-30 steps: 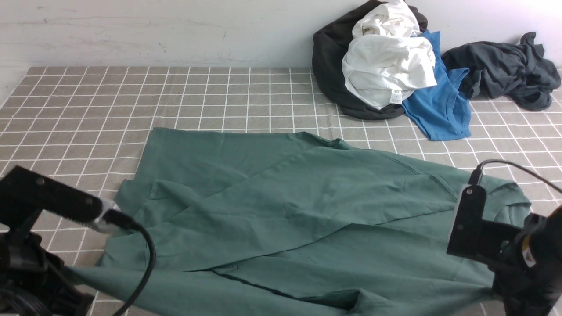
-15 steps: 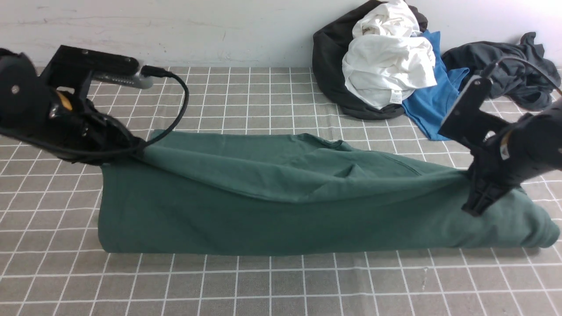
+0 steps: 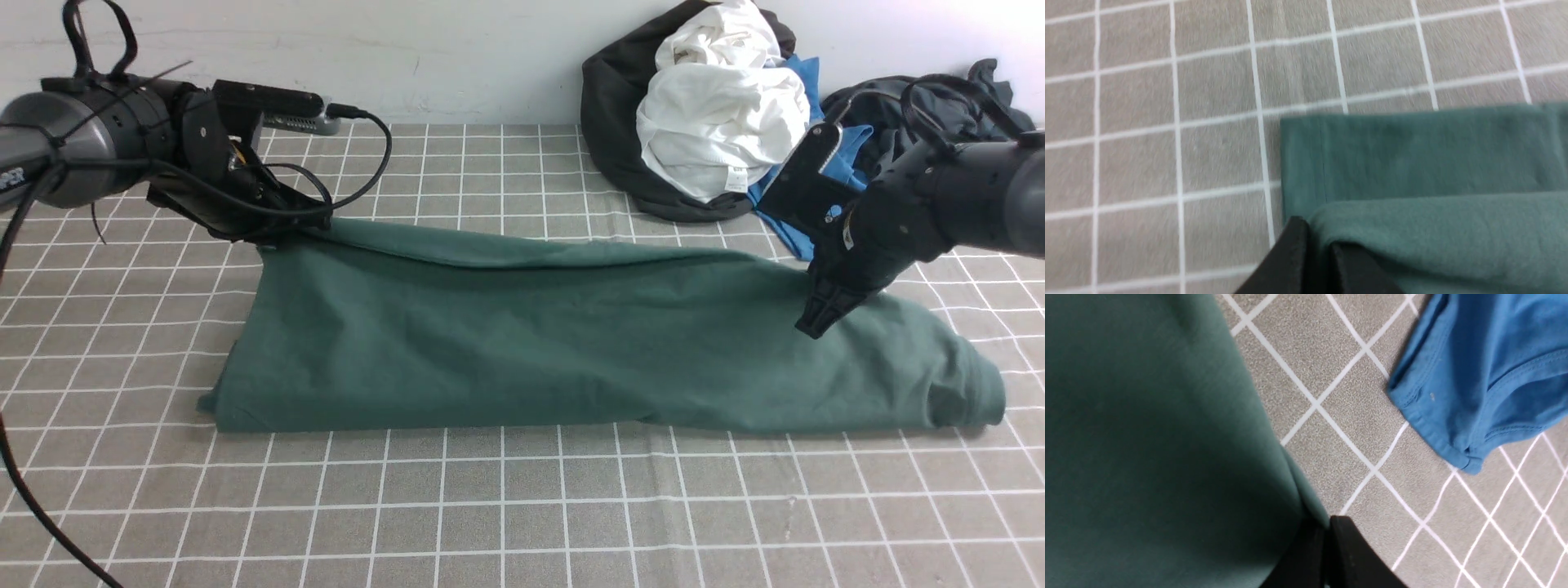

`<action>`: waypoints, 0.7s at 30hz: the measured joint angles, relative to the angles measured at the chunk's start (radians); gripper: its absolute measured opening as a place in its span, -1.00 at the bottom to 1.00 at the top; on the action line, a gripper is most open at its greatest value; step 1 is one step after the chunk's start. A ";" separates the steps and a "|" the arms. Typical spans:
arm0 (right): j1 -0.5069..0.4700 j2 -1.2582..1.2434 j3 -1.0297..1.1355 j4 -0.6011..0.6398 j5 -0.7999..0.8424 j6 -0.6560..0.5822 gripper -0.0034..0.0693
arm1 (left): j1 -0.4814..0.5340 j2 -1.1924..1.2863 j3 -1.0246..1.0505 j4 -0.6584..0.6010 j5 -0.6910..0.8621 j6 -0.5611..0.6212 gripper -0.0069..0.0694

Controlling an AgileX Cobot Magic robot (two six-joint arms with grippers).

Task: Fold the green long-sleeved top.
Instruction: Use both arms to drag the lower edge of the fabric forward and fold it over the upper edge

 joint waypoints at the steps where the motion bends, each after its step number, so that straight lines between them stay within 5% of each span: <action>1: -0.001 0.009 -0.004 0.005 0.000 0.027 -0.87 | 0.002 0.018 -0.016 0.000 -0.003 0.000 -0.70; 11: 0.014 -0.041 -0.009 0.000 0.001 0.146 -0.40 | 0.019 0.025 -0.049 0.006 0.040 0.000 0.23; 18: 0.108 -0.151 -0.013 0.102 -0.026 0.220 -0.42 | 0.022 -0.136 -0.049 0.006 0.227 0.006 0.25; 21: 0.165 -0.124 -0.013 0.302 -0.064 0.139 -0.67 | 0.012 -0.262 -0.010 -0.015 0.287 0.046 0.03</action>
